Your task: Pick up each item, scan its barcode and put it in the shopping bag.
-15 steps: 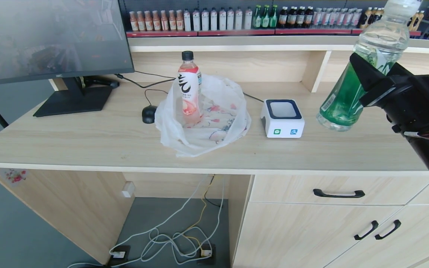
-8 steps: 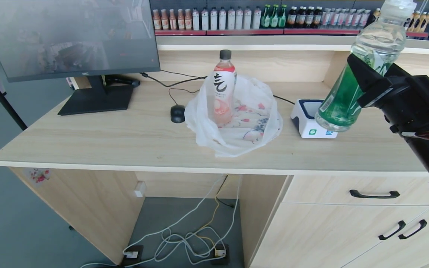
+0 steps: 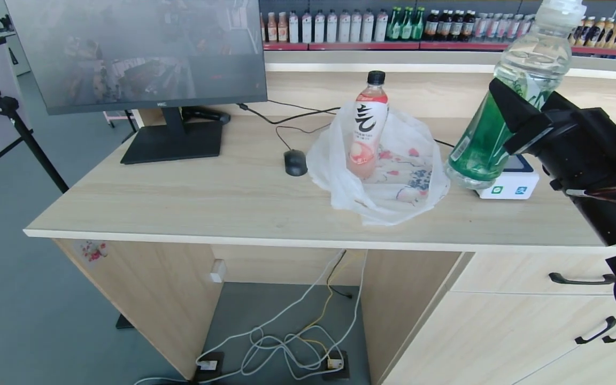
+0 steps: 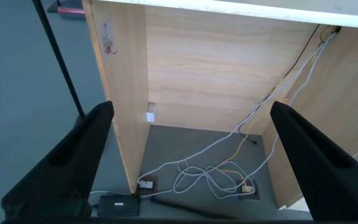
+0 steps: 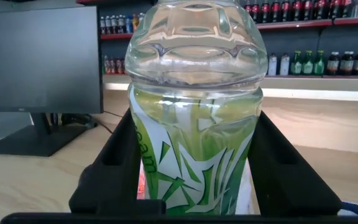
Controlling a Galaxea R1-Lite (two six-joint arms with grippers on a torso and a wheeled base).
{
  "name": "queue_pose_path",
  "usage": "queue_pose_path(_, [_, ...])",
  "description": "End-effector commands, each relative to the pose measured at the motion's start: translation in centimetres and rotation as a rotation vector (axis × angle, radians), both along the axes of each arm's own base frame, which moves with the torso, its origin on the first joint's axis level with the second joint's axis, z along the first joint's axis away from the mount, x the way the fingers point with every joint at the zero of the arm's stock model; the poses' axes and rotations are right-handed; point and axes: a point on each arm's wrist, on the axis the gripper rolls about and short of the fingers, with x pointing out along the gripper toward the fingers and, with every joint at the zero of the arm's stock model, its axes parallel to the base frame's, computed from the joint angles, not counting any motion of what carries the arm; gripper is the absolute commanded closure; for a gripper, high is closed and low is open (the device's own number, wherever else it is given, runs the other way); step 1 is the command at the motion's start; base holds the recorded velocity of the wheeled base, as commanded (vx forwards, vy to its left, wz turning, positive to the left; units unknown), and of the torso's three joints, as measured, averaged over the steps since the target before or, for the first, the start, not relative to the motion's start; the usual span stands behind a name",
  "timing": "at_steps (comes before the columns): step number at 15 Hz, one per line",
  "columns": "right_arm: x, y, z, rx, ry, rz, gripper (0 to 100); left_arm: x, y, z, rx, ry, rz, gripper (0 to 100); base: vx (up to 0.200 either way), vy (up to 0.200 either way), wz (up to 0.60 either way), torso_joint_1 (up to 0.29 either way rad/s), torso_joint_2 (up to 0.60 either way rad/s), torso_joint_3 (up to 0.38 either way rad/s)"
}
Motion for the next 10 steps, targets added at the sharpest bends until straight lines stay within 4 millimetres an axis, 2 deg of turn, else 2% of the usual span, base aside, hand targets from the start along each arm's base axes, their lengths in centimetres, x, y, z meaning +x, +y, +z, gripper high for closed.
queue_pose_path(1, [1.0,0.3,-0.5,-0.003,0.012,-0.001,100,0.0,0.0,0.0,0.0,0.001,0.0,0,0.0,0.0,0.0,0.0,0.0,0.0])
queue_pose_path(4, [2.8,0.7,-0.4,0.001,-0.001,-0.001,100,0.0,0.0,0.0,0.0,0.001,0.001,0,0.0,0.0,0.0,0.0,0.0,0.0])
queue_pose_path(10, [7.2,1.8,-1.6,0.002,0.001,-0.003,100,0.0,0.0,0.0,0.0,0.001,0.001,0,0.0,0.0,0.0,0.0,0.0,0.0])
